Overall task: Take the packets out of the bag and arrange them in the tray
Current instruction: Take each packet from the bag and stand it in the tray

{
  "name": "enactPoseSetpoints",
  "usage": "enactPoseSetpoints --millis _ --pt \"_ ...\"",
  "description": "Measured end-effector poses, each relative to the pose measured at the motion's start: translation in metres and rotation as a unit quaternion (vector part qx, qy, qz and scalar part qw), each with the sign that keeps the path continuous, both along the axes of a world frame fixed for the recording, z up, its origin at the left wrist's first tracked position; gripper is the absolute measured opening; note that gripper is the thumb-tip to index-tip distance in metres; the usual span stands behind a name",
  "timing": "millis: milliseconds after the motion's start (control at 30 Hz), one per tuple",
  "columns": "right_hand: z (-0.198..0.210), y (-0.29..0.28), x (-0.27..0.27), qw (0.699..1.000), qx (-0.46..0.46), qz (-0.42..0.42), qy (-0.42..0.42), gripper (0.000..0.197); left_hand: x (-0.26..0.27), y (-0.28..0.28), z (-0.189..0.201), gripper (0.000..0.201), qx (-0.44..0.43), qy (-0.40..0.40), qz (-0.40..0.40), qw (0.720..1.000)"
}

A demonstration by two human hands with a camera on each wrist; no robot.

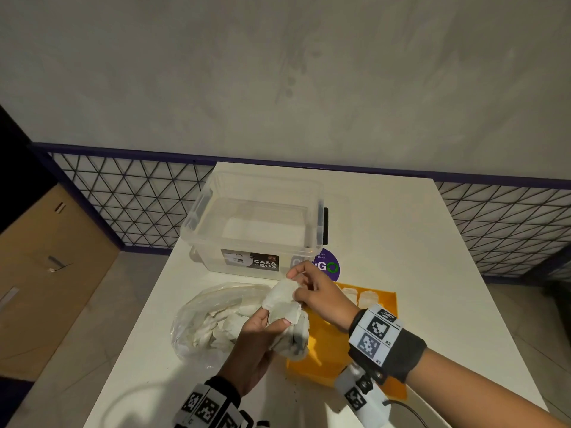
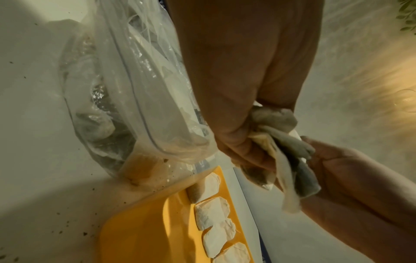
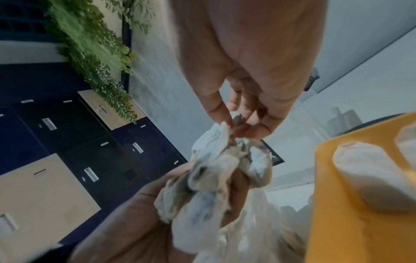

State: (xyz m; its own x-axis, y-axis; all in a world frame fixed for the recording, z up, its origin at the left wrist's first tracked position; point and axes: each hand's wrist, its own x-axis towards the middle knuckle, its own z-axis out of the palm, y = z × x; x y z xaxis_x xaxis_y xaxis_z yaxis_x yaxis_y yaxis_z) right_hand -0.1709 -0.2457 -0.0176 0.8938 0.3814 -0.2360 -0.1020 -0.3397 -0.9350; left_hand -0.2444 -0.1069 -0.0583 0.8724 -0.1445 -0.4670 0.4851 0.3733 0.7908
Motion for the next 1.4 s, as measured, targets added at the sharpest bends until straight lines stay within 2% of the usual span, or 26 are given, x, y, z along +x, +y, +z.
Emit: enactPoseSetpoints --millis 100,200,267,367,500,633,700,767,833,933,1067,1133,1200,1300,1400 --pt "0.007 -0.008 0.0 0.996 -0.034 0.078 -0.014 0.044 0.001 -0.001 0.0 0.034 -0.012 0.004 -0.001 1.0" --pt "0.008 -0.014 0.004 0.987 -0.108 0.115 -0.014 0.037 0.002 -0.002 -0.002 0.036 -0.009 -0.001 -0.017 1.0" --pt "0.007 -0.019 0.005 0.986 -0.125 0.107 -0.01 0.03 0.002 -0.004 -0.004 0.033 -0.007 -0.008 -0.028 1.0" --pt "0.006 -0.027 0.003 0.991 -0.099 0.092 -0.015 0.014 0.004 -0.009 -0.005 0.03 -0.015 -0.019 -0.038 0.999" --pt "0.008 -0.042 0.001 0.998 -0.038 0.046 0.033 0.024 0.005 -0.016 -0.006 0.047 -0.031 -0.029 -0.051 0.998" --pt "0.014 -0.067 0.002 0.998 -0.003 -0.011 0.058 0.046 0.006 -0.016 -0.01 0.051 -0.045 -0.029 -0.052 0.997" --pt "0.017 -0.084 0.006 0.998 0.003 -0.043 0.052 0.044 0.006 -0.014 -0.013 0.057 -0.049 -0.028 -0.058 0.997" --pt "0.018 -0.102 0.01 0.996 -0.004 -0.075 0.045 0.033 0.005 -0.012 -0.016 0.067 -0.05 -0.027 -0.067 0.996" --pt "0.017 -0.118 0.014 0.992 -0.021 -0.11 0.048 0.022 0.005 -0.011 -0.02 0.072 -0.045 -0.026 -0.072 0.996" --pt "0.008 -0.139 0.019 0.986 -0.067 -0.143 0.054 0.019 0.003 -0.011 -0.023 0.071 -0.035 -0.021 -0.074 0.996" --pt "-0.012 -0.157 0.023 0.97 -0.212 -0.116 0.009 0.02 0.003 -0.013 -0.023 0.07 -0.03 -0.021 -0.073 0.997" --pt "-0.017 -0.158 0.022 0.963 -0.251 -0.102 0.003 0.019 0.002 -0.013 -0.024 0.064 -0.027 -0.02 -0.07 0.997" --pt "-0.019 -0.159 0.023 0.958 -0.274 -0.087 -0.003 0.016 0.001 -0.013 -0.028 0.062 -0.021 -0.023 -0.07 0.997" --pt "-0.02 -0.158 0.023 0.96 -0.267 -0.077 -0.014 0.022 0.0 -0.014 -0.031 0.063 -0.007 -0.028 -0.075 0.997" --pt "-0.024 -0.156 0.022 0.956 -0.288 -0.05 -0.019 0.023 0.0 -0.014 -0.034 0.071 -0.002 -0.037 -0.077 0.996"
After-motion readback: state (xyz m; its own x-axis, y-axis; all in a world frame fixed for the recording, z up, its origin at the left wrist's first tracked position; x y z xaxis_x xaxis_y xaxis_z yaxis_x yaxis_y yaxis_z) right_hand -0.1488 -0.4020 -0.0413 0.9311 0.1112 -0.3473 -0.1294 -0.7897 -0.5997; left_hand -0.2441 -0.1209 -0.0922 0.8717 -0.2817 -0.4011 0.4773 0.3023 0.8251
